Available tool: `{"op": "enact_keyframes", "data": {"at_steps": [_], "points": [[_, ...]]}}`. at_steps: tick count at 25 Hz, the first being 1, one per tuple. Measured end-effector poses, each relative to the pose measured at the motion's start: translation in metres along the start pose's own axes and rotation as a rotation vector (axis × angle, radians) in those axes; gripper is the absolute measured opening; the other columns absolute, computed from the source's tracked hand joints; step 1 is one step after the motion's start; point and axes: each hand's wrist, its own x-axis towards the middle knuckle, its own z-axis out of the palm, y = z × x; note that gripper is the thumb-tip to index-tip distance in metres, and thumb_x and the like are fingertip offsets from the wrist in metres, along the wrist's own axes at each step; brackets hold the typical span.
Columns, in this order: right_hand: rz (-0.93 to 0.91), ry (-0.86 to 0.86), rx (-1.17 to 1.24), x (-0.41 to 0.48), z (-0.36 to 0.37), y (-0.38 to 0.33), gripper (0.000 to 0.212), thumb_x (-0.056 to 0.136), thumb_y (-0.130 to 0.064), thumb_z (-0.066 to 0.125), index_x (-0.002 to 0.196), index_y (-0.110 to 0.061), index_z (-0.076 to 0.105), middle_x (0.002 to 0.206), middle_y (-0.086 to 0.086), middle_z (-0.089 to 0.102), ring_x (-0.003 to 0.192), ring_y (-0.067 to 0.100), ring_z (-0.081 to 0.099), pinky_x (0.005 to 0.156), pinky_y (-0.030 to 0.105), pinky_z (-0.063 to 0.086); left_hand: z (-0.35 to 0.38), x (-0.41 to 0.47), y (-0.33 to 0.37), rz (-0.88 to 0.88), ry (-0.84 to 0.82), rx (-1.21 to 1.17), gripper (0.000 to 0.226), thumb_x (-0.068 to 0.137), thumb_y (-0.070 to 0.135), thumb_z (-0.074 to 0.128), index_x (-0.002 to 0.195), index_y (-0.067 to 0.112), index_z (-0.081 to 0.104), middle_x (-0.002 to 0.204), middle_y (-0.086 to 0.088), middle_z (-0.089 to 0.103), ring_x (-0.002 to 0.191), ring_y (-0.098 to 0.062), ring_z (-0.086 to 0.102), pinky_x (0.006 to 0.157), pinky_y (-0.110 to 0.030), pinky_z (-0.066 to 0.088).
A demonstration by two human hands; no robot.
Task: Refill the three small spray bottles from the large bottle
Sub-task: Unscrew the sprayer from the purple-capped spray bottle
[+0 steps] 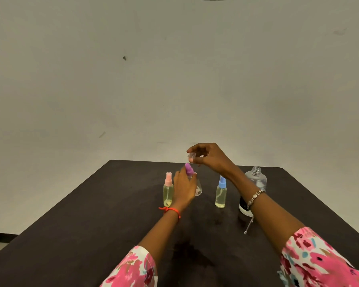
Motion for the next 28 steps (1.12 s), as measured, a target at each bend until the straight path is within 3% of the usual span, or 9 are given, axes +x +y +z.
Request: {"op": "enact_keyframes", "data": {"at_steps": [4,8,12,15,18,20,25,28], "points": [[-0.064,-0.091,-0.149,-0.004,-0.002,-0.008,0.022,0.078,-0.010,0.069,0.100,-0.012,0.068,0.101,0.005,0.068,0.089,0.012,0.061,0.075,0.014,0.047,-0.012,-0.004,0.017,0.019,-0.056,0.016,0.030,0.093,0.019,0.048,0.118,0.002,0.050,0.116,-0.016,0.054,0.108,-0.027,0.052,0.086,-0.027,0.038],[-0.034,-0.028,-0.215,-0.006,-0.003,-0.014,0.022,0.073,-0.014,0.074,0.093,-0.006,0.068,0.093,0.011,0.069,0.077,0.012,0.060,0.065,0.011,0.044,-0.018,-0.006,0.022,0.046,-0.091,-0.041,0.030,0.093,0.017,0.049,0.118,0.002,0.053,0.118,-0.016,0.059,0.108,-0.025,0.055,0.085,-0.024,0.039],[0.013,0.069,-0.229,-0.011,0.002,-0.014,0.020,0.072,-0.019,0.076,0.081,-0.007,0.062,0.080,0.007,0.063,0.063,0.006,0.054,0.053,0.006,0.042,-0.023,-0.004,0.029,0.040,-0.022,-0.131,0.025,0.081,0.018,0.068,0.101,0.002,0.066,0.100,-0.013,0.069,0.087,-0.018,0.060,0.073,-0.024,0.047],[0.090,0.068,-0.173,-0.014,0.004,-0.013,0.023,0.076,-0.021,0.073,0.082,-0.005,0.058,0.076,0.007,0.059,0.057,0.007,0.053,0.046,0.006,0.041,-0.025,-0.004,0.028,-0.018,0.018,-0.191,0.032,0.072,0.020,0.077,0.098,0.004,0.068,0.094,-0.007,0.068,0.087,-0.017,0.061,0.075,-0.026,0.049],[0.154,-0.012,-0.227,-0.016,0.004,-0.012,0.027,0.076,-0.029,0.072,0.075,-0.007,0.057,0.065,0.004,0.055,0.053,0.010,0.052,0.050,0.015,0.041,-0.023,-0.006,0.027,-0.070,0.009,-0.246,0.023,0.073,0.015,0.075,0.090,0.005,0.064,0.082,-0.003,0.063,0.084,-0.020,0.059,0.070,-0.028,0.051],[0.166,-0.067,-0.265,-0.017,0.003,-0.012,0.026,0.076,-0.028,0.072,0.069,-0.011,0.055,0.061,0.002,0.053,0.054,0.011,0.050,0.052,0.017,0.041,-0.022,-0.006,0.029,-0.081,-0.011,-0.266,0.017,0.075,0.013,0.073,0.084,0.006,0.061,0.073,0.000,0.059,0.081,-0.021,0.058,0.063,-0.022,0.048],[0.175,0.043,-0.255,-0.012,-0.009,-0.012,0.031,0.074,-0.020,0.074,0.077,0.009,0.064,0.063,0.015,0.054,0.051,0.013,0.046,0.052,0.020,0.037,-0.019,-0.009,0.030,-0.109,-0.097,-0.201,0.048,0.072,0.021,0.077,0.114,0.005,0.058,0.103,-0.002,0.060,0.095,-0.014,0.054,0.080,-0.023,0.045],[0.170,0.022,-0.235,-0.009,-0.016,-0.012,0.037,0.072,-0.021,0.076,0.079,0.014,0.064,0.063,0.018,0.055,0.053,0.019,0.047,0.052,0.022,0.037,-0.017,-0.011,0.029,-0.106,-0.093,-0.192,0.046,0.074,0.019,0.074,0.115,0.003,0.060,0.112,-0.010,0.065,0.095,-0.014,0.056,0.079,-0.022,0.045]]}}
